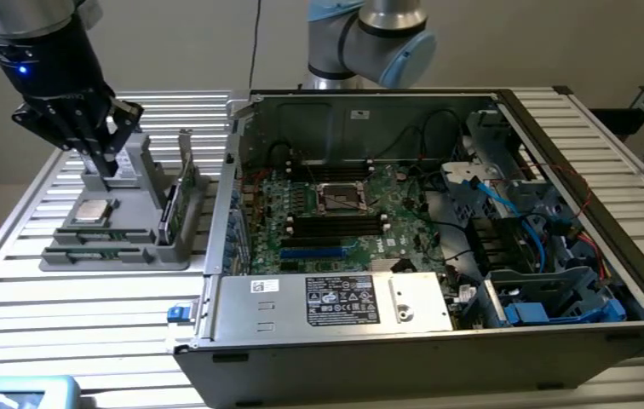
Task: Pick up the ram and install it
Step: 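Reach for the ram, then pick up the ram and move it above insertion slot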
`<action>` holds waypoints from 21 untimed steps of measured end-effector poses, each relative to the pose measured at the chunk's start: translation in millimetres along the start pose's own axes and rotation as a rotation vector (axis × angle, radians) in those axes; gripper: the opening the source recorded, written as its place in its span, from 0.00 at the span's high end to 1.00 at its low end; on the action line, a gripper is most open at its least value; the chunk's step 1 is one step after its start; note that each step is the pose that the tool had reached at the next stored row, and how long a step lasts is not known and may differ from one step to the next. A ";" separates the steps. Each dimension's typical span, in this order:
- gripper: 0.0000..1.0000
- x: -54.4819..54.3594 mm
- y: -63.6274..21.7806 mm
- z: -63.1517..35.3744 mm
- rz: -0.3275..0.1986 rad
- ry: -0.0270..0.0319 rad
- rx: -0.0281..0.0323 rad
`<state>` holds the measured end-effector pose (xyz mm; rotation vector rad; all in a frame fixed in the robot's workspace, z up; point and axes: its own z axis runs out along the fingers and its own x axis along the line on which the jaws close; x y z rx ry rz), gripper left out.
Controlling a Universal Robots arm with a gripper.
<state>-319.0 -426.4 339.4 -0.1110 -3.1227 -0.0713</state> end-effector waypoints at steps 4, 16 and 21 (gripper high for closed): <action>0.89 16.0 -1.3 4.1 -0.001 0.0000 0.0000; 0.89 39.7 11.3 7.2 -0.013 0.0005 0.0011; 0.89 43.0 13.3 8.6 -0.017 0.0007 0.0017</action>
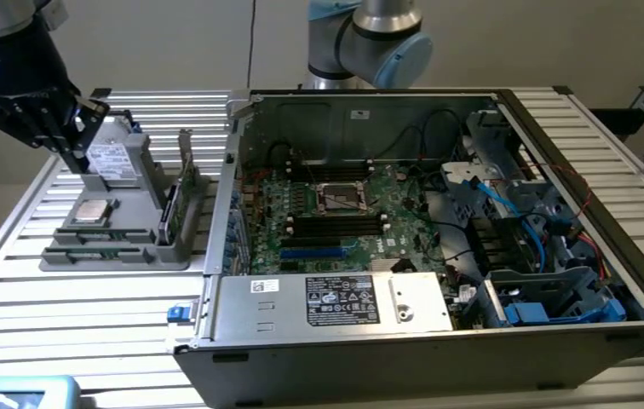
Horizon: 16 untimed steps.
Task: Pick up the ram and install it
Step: 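Pick up the ram and move it above insertion slot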
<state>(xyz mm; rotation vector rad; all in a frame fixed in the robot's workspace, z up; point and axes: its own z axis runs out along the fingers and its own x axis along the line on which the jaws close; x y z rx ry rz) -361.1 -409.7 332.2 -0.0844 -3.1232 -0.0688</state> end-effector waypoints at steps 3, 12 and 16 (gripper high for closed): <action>0.89 0.5 0.1 2.0 -0.003 0.0000 0.0006; 0.89 0.6 0.0 5.9 -0.143 0.0061 0.0044; 0.89 0.5 0.0 6.1 -0.217 0.0092 0.0056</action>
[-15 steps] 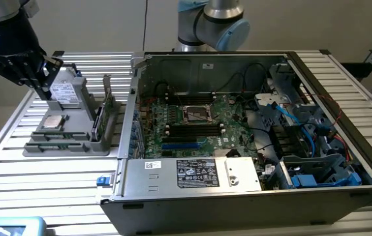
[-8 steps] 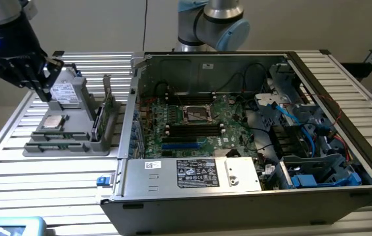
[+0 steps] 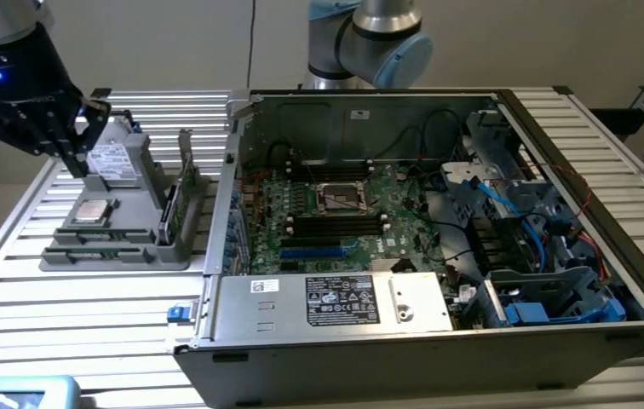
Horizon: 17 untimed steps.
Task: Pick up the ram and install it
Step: 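Pick up the ram and move it above insertion slot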
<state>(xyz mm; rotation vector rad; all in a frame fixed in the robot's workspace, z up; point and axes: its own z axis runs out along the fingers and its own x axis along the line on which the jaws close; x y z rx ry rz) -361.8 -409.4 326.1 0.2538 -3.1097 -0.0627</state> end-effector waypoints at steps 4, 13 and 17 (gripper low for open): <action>0.89 0.0 0.0 0.1 -0.072 0.0031 0.0012; 0.89 0.0 0.0 0.6 -0.235 0.0098 0.0041; 0.89 -0.1 -0.1 1.1 -0.308 0.0130 0.0054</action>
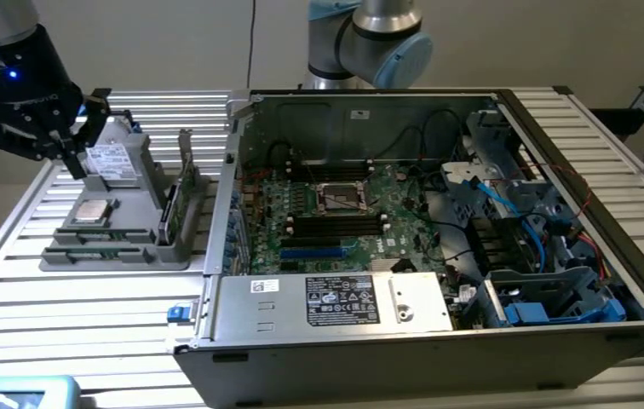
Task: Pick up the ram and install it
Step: 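Pick up the ram and move it above insertion slot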
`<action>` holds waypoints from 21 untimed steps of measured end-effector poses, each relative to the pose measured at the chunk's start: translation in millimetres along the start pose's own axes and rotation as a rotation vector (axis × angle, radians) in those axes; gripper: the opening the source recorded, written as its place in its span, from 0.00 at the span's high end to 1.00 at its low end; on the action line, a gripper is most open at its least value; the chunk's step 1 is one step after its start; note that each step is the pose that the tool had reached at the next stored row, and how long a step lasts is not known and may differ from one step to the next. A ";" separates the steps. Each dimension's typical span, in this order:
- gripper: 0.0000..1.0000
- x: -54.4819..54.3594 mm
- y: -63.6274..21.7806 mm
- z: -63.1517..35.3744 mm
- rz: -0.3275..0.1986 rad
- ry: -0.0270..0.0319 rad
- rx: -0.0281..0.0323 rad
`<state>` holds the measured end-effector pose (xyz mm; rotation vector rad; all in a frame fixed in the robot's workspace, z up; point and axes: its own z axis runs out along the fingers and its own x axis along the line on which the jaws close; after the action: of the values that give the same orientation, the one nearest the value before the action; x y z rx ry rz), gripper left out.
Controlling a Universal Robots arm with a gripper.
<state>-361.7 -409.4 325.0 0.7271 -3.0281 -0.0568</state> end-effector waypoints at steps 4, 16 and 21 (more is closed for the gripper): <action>0.89 0.0 0.0 0.4 -0.073 0.0030 0.0013; 0.89 0.0 -0.1 1.3 -0.291 0.0121 0.0051; 0.89 0.0 -0.1 1.5 -0.381 0.0158 0.0067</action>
<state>-361.7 -409.4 323.5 1.2855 -2.8296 -0.0478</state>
